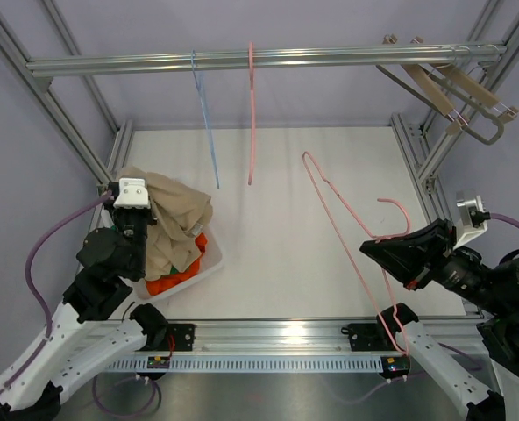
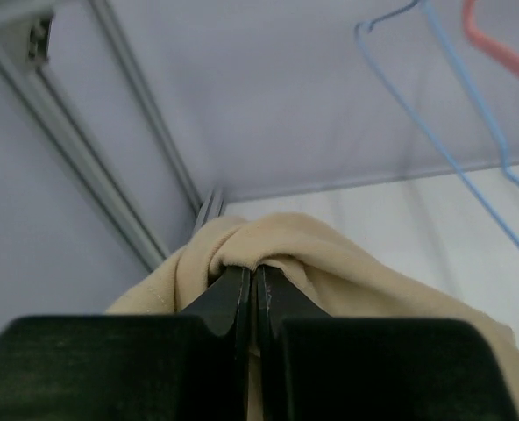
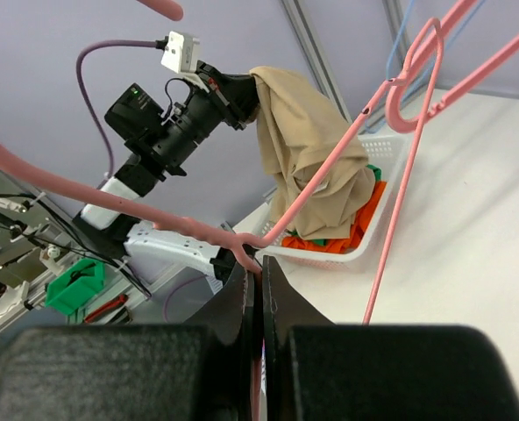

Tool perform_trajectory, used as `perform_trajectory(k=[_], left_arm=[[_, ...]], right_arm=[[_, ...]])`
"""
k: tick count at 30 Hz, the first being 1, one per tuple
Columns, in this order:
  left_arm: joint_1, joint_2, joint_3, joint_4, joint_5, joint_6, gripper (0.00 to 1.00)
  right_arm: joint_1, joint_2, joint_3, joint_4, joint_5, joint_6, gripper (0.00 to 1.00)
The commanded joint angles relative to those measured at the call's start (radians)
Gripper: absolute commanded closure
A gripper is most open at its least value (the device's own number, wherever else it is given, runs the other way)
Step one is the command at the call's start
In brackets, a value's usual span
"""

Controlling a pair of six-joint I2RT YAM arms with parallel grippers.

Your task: Remove the t-shirt from the hanger

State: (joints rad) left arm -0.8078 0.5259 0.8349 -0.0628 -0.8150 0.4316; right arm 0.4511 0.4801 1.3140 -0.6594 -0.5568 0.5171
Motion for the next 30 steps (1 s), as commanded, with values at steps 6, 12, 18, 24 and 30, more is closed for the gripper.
perform_trajectory(k=[6, 12, 18, 24, 30], left_arm=[[0.159, 0.017, 0.064, -0.473, 0.036, -0.619, 1.00], [0.167, 0.057, 0.046, -0.710, -0.050, -0.884, 1.00], [0.222, 0.216, 0.009, -0.755, 0.029, -0.895, 0.88], [0.309, 0.240, -0.011, -0.717, 0.219, -0.877, 0.31], [0.501, 0.247, -0.028, -0.625, 0.499, -0.832, 0.01]], right_arm=[[0.008, 0.049, -0.019, 0.040, 0.127, -0.081, 1.00], [0.008, 0.190, -0.056, 0.132, 0.228, -0.100, 1.00], [0.009, 0.438, 0.095, 0.175, 0.322, -0.155, 1.00], [0.009, 0.682, 0.275, 0.222, 0.325, -0.177, 1.00], [0.005, 0.865, 0.430, 0.257, 0.339, -0.178, 1.00]])
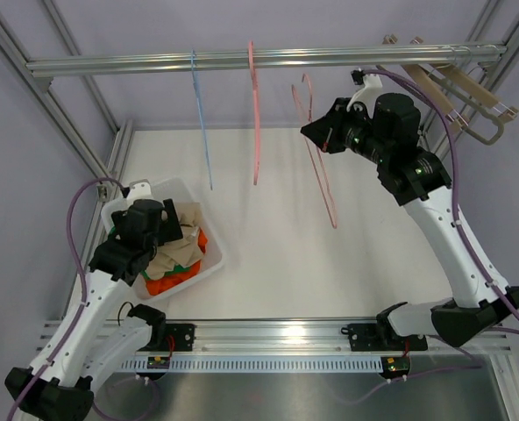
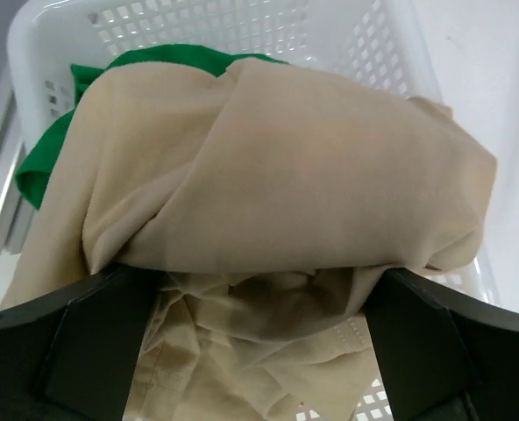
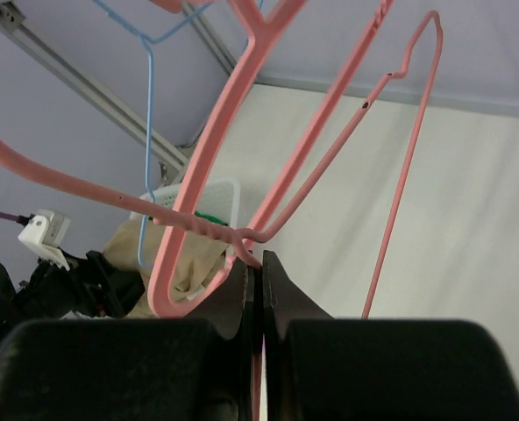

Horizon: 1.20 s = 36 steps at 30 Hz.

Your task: Remove the t-shirt from the hanger

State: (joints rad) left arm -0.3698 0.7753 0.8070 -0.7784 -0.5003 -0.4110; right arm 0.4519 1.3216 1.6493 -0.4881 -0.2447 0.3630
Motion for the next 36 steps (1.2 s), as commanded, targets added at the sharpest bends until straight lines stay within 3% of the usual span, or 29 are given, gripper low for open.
perform_trajectory(k=[1, 6, 12, 20, 27, 33, 35, 36], left_arm=[[0.078, -0.008, 0.007, 0.099, 0.233, 0.011, 0.01], [0.100, -0.142, 0.125, 0.107, 0.327, 0.012, 0.01], [0.098, -0.251, 0.224, 0.045, 0.394, -0.018, 0.01], [0.098, -0.318, 0.308, -0.019, 0.453, -0.012, 0.01], [0.100, -0.312, 0.377, -0.001, 0.748, 0.031, 0.01], [0.098, -0.407, 0.353, 0.025, 0.779, 0.066, 0.01], [0.100, -0.416, 0.324, 0.025, 0.807, 0.078, 0.01], [0.100, -0.422, 0.314, 0.027, 0.837, 0.080, 0.01]], right_arm=[[-0.002, 0.059, 0.116, 0.086, 0.028, -0.025, 1.00], [-0.028, 0.186, 0.286, 0.054, 0.036, -0.030, 1.00], [-0.064, 0.324, 0.376, 0.058, 0.024, 0.001, 1.00], [-0.064, 0.376, 0.319, 0.111, 0.033, 0.030, 1.00], [-0.068, 0.350, 0.233, 0.145, 0.076, 0.021, 1.00], [-0.067, 0.294, 0.135, 0.177, 0.065, 0.020, 1.00], [-0.068, 0.283, 0.121, 0.174, 0.050, 0.027, 0.96], [-0.068, 0.272, 0.119, 0.168, 0.056, 0.030, 0.80]])
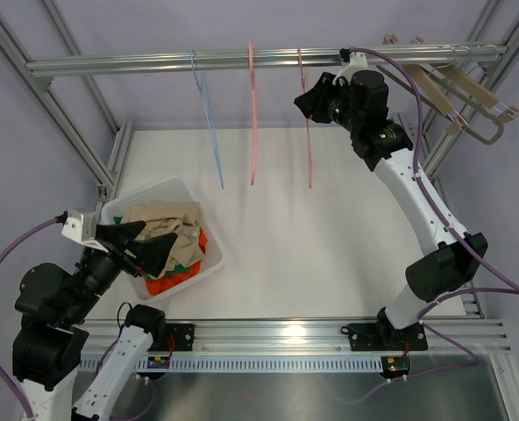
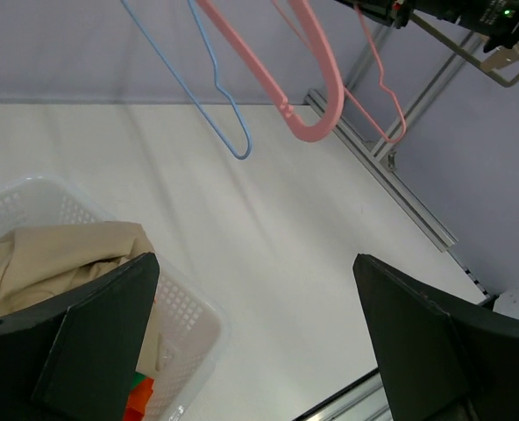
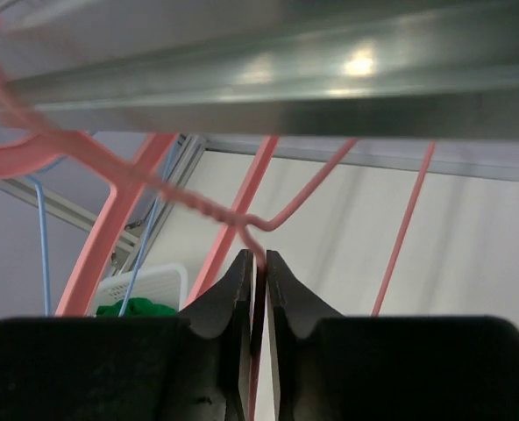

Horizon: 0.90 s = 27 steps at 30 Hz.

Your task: Remove the t-shirt from the hanger

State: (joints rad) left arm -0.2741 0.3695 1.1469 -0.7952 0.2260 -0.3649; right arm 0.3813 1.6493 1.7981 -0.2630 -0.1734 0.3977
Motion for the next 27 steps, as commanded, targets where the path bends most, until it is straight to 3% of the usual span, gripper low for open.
perform_trajectory(k=[1, 3, 4, 7, 13, 17, 20, 24, 27], left_arm=[[0.003, -0.020, -0.042, 0.042, 0.124, 0.034, 0.01], [0.003, -0.018, -0.046, 0.042, 0.150, 0.038, 0.01], [0.004, -0.018, -0.038, 0.044, 0.154, 0.043, 0.01], [0.004, -0.015, -0.013, 0.044, 0.157, 0.046, 0.01], [0.004, -0.020, -0.016, 0.067, 0.170, 0.037, 0.01], [0.003, -0.021, 0.022, 0.091, 0.170, 0.049, 0.01], [0.004, -0.020, 0.099, 0.123, 0.135, 0.063, 0.01], [0.004, -0.036, 0.148, 0.207, 0.137, 0.043, 0.01], [0.004, -0.052, 0.105, 0.244, 0.182, 0.021, 0.01]], right_arm=[[0.002, -0.062, -0.029, -0.064, -0.012, -0.005, 0.68], [0.002, -0.100, -0.034, -0.073, 0.002, -0.005, 0.46], [0.004, -0.118, -0.039, -0.071, 0.006, -0.005, 0.27], [0.004, -0.218, -0.074, -0.061, 0.028, -0.008, 0.01], [0.004, -0.552, -0.316, -0.012, 0.026, -0.004, 0.00], [0.005, -0.856, -0.682, 0.099, 0.017, 0.078, 0.01], [0.007, -1.080, -0.813, 0.059, 0.064, 0.138, 0.01], [0.007, -1.323, -0.849, -0.093, 0.159, 0.121, 0.01], [0.007, -1.407, -0.867, -0.146, 0.212, 0.086, 0.01]])
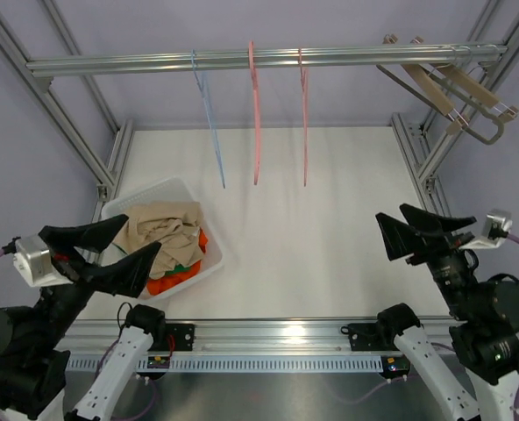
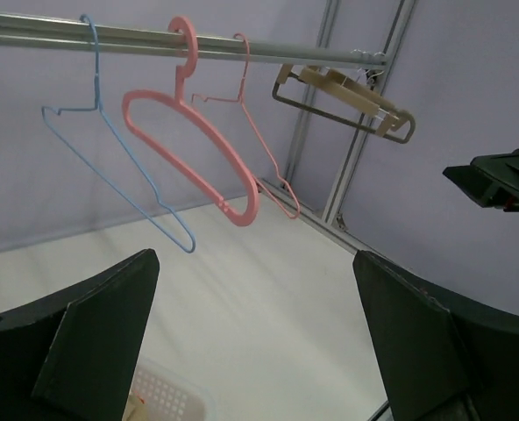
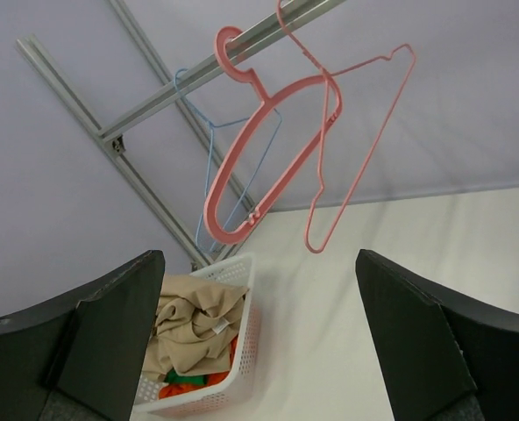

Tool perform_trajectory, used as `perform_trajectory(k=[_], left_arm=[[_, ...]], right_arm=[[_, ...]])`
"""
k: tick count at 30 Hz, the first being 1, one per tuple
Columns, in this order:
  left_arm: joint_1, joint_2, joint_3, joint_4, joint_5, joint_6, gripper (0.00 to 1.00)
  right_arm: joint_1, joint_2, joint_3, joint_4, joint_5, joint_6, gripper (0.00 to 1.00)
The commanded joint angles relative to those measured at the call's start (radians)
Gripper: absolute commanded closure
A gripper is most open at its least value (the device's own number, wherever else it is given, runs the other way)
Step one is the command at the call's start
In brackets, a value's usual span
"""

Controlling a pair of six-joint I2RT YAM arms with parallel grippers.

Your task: Remove the t-shirt from the hanger

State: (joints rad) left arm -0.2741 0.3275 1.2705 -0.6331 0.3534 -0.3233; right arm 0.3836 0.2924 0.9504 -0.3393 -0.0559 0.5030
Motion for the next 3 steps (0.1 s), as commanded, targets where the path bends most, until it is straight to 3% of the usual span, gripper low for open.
perform_trajectory(k=[1, 3], left_arm=[[0.004, -0.018, -0.048, 0.084, 0.052, -0.028, 0.01], [0.004, -0.021, -0.066, 0.102, 0.023, -0.043, 0.01]], right_arm=[[0.005, -0.055, -0.024, -0.070, 0.093, -0.024, 0.00], [0.005, -0.033, -0.004, -0.066, 0.067, -0.052, 0.01]])
